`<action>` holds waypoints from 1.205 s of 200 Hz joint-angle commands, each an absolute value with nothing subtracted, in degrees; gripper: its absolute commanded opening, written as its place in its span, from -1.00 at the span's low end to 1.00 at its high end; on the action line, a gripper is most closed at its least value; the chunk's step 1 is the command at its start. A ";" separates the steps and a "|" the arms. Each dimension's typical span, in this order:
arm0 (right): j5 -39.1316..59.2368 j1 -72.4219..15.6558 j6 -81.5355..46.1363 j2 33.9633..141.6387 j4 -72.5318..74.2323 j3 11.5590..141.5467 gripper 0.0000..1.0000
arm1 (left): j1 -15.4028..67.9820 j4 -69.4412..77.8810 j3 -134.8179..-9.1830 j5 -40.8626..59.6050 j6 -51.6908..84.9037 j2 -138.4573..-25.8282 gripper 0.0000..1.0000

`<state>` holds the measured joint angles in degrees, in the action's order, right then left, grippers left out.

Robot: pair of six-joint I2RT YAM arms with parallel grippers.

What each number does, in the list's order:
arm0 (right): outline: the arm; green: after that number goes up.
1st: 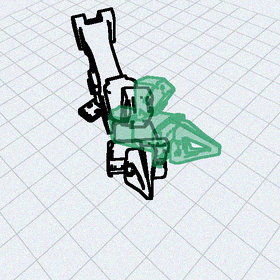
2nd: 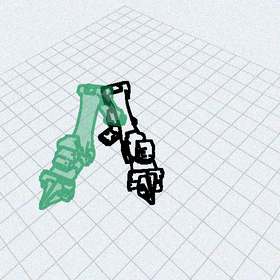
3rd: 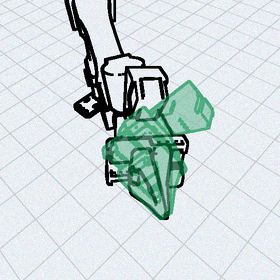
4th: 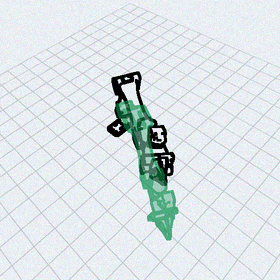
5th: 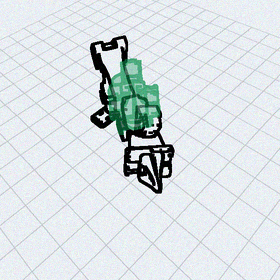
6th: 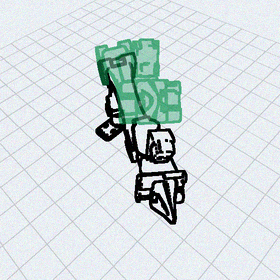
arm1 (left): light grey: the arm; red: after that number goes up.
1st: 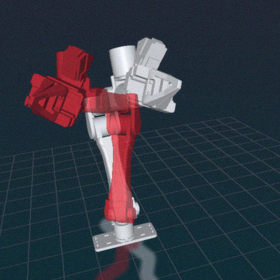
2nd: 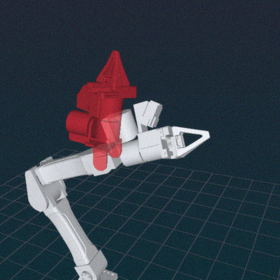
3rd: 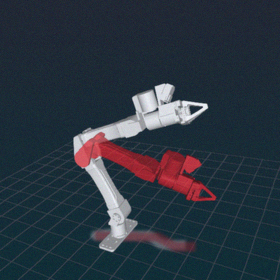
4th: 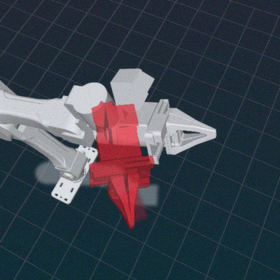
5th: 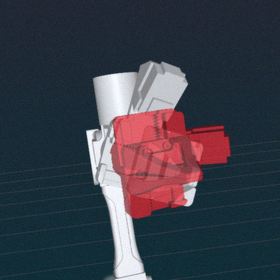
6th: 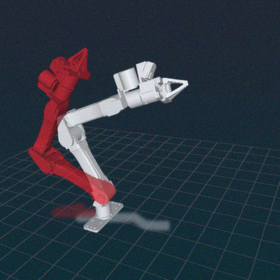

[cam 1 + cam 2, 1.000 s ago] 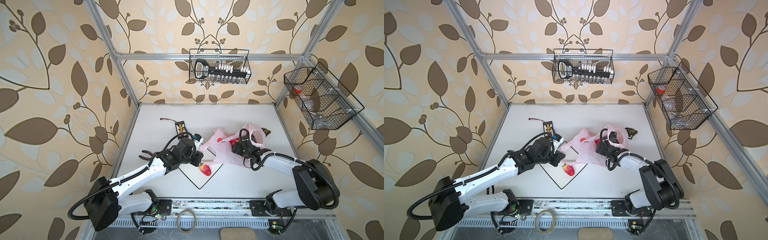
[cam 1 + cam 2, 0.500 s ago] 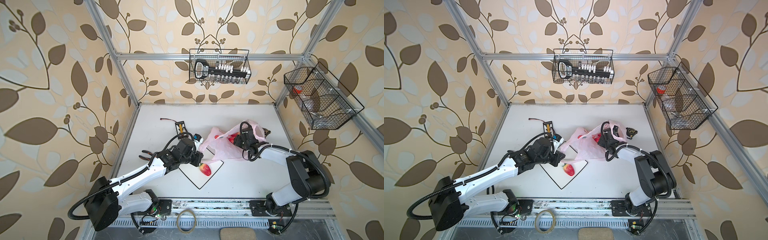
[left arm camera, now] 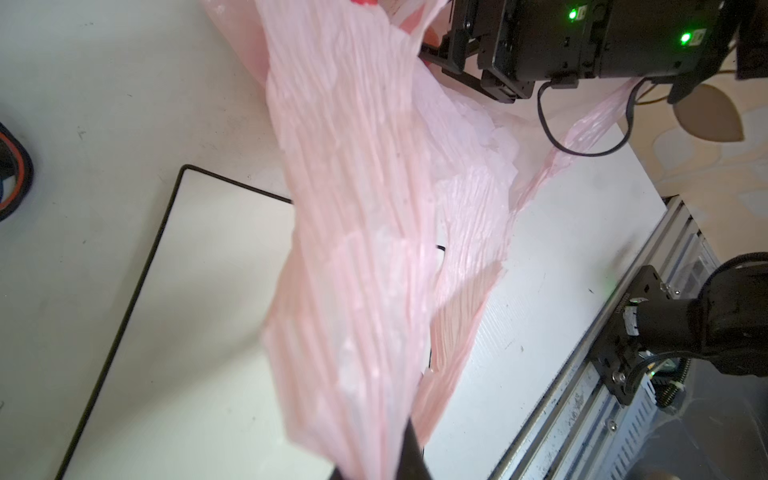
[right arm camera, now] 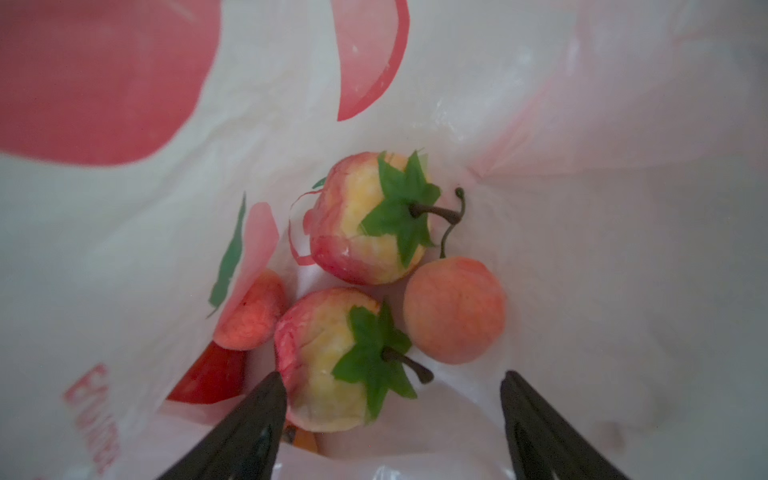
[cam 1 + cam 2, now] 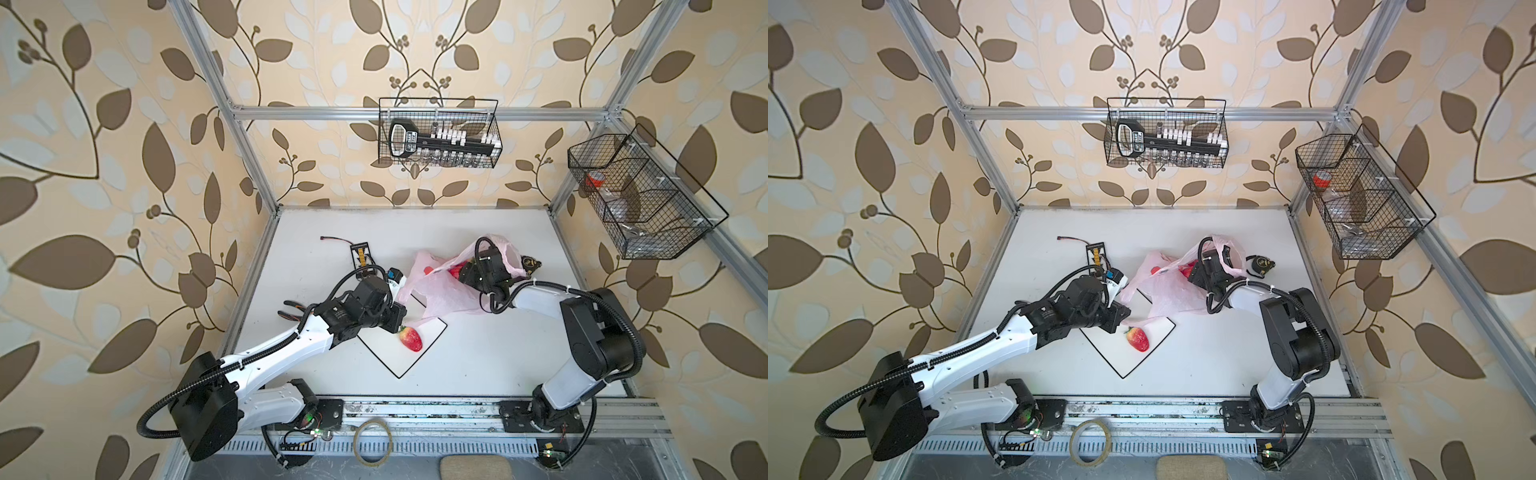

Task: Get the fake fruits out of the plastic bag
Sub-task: 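Lower the right gripper into the bag and grasp another fake strawberry, then lift the second strawberry out of the bag toward the board with the right gripper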

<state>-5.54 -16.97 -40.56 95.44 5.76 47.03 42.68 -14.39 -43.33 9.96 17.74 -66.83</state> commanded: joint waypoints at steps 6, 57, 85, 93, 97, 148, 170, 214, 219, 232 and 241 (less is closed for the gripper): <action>-3.73 -17.14 -42.08 96.21 9.08 49.01 0.61 | 42.28 -13.01 -44.52 9.92 17.70 -67.15 -1.00; -5.37 -17.42 -44.21 101.25 6.08 53.55 0.56 | 42.34 -13.08 -44.97 10.24 17.66 -67.83 -1.00; -4.99 -18.08 -44.38 103.38 5.88 54.98 0.48 | 42.29 -13.13 -45.24 10.23 17.57 -68.03 -1.00; -5.34 -18.22 -44.37 103.99 5.23 55.52 0.46 | 42.31 -13.30 -45.35 10.12 17.48 -68.03 -1.00; -5.46 -18.33 -44.31 104.28 4.92 55.85 0.44 | 42.28 -13.33 -45.40 10.12 17.49 -67.99 -1.00; -5.98 -18.71 -44.03 107.31 2.81 58.36 0.24 | 42.32 -13.43 -45.49 9.75 17.49 -68.03 -1.00; -5.99 -18.70 -44.03 106.73 2.60 58.23 -0.02 | 42.28 -13.35 -45.52 9.13 17.69 -68.03 -1.00; -7.24 -18.68 -43.22 100.32 2.11 56.05 -0.22 | 42.29 -13.01 -45.70 6.61 20.30 -68.15 -1.00; -7.70 -18.69 -43.01 99.29 2.03 55.66 -0.23 | 42.28 -12.93 -45.70 6.22 20.71 -68.27 -1.00; -8.44 -18.63 -42.57 96.36 1.88 54.28 -0.23 | 42.32 -13.30 -45.91 4.48 22.20 -68.78 -1.00; -8.86 -18.55 -42.30 94.38 1.93 53.22 -0.23 | 42.28 -13.86 -46.34 3.31 23.16 -69.28 -1.00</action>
